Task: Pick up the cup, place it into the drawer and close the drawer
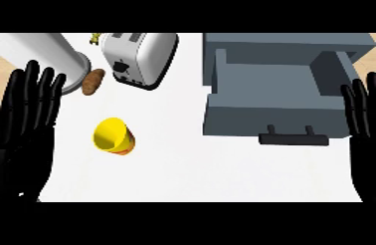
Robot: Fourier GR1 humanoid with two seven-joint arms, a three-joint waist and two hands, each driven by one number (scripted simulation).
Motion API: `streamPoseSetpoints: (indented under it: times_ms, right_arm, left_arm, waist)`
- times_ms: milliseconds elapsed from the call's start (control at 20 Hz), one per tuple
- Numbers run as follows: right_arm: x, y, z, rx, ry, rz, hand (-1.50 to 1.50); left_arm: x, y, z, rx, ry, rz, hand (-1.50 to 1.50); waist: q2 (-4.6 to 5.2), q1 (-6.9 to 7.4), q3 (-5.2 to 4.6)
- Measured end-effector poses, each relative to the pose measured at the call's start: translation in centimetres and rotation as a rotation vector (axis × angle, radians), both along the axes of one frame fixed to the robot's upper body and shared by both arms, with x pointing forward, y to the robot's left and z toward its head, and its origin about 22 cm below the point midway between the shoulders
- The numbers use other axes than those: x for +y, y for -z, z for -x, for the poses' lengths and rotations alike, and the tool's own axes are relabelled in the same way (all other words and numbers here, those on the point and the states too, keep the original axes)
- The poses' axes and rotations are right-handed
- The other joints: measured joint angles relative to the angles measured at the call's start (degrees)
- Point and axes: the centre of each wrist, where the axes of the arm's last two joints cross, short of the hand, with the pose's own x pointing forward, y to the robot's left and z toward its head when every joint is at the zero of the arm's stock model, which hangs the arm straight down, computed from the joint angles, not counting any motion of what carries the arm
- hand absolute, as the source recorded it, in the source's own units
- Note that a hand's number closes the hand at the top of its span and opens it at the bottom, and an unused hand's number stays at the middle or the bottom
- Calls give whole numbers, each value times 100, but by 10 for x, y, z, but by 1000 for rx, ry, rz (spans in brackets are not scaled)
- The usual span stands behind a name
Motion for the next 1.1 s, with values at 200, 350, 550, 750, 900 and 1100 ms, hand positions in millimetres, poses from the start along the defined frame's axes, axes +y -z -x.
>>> streamPoseSetpoints:
  times_ms: [200, 350, 550, 750, 900, 1100]
  right_arm:
    - [7, -1, -1, -2, -44, 13, -150]
    - [11, 0, -3, 11, -110, 10, -150]
    - [15, -1, -8, 45, -185, -28, -150]
    - [10, -2, -12, 63, -214, -35, -150]
    - [11, -2, -14, 66, -221, -37, -150]
    - [18, -3, -16, 65, -224, -39, -150]
  left_arm:
    - [-3, 4, -3, 9, -134, 1, -150]
    - [-9, 8, -5, 32, -276, 37, -150]
    - [-30, 18, -12, 89, -358, 146, -150]
    - [-43, 24, -19, 106, -396, 187, -150]
    - [-53, 33, -27, 119, -405, 203, -150]
    - [-59, 36, -31, 121, -411, 211, -150]
  waist:
    - [8, -57, 51]
    - [16, -85, 68]
    - [18, -109, 73]
    - [14, -110, 75]
    - [13, -111, 76]
    - [12, -105, 78]
